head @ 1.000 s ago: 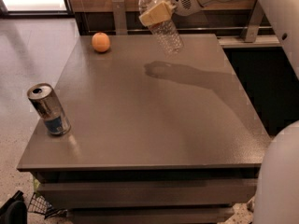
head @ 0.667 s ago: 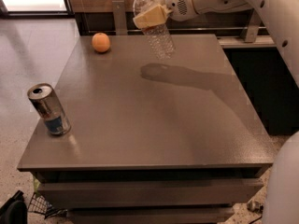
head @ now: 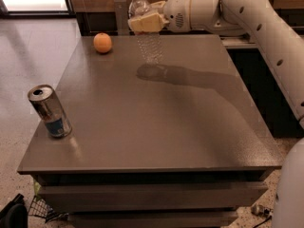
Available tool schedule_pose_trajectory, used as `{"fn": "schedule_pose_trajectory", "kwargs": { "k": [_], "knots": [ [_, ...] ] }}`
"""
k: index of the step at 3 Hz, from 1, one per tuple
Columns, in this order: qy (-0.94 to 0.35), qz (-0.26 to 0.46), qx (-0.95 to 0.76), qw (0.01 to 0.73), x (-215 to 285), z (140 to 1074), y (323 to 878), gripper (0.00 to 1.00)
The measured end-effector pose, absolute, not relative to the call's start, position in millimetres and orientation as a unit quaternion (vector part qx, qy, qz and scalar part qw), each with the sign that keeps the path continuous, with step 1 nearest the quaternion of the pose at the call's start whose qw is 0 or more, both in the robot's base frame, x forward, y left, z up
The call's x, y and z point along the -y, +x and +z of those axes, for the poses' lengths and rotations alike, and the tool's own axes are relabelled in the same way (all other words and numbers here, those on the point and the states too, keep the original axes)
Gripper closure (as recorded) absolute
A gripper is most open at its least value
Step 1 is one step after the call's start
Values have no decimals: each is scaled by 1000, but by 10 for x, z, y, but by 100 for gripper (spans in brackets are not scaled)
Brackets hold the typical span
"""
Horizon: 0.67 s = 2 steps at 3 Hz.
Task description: Place water bottle upright
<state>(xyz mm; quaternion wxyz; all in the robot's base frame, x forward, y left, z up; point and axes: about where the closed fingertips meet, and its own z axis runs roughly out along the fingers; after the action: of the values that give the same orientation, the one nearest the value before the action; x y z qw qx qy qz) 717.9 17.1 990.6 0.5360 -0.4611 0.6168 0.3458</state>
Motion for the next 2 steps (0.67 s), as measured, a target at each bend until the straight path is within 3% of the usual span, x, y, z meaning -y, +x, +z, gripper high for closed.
{"fn": "schedule_pose_trajectory", "kwargs": {
  "k": [2],
  "knots": [
    [-440, 372, -566, 590, -179, 9787, 7316, 100]
  ]
}}
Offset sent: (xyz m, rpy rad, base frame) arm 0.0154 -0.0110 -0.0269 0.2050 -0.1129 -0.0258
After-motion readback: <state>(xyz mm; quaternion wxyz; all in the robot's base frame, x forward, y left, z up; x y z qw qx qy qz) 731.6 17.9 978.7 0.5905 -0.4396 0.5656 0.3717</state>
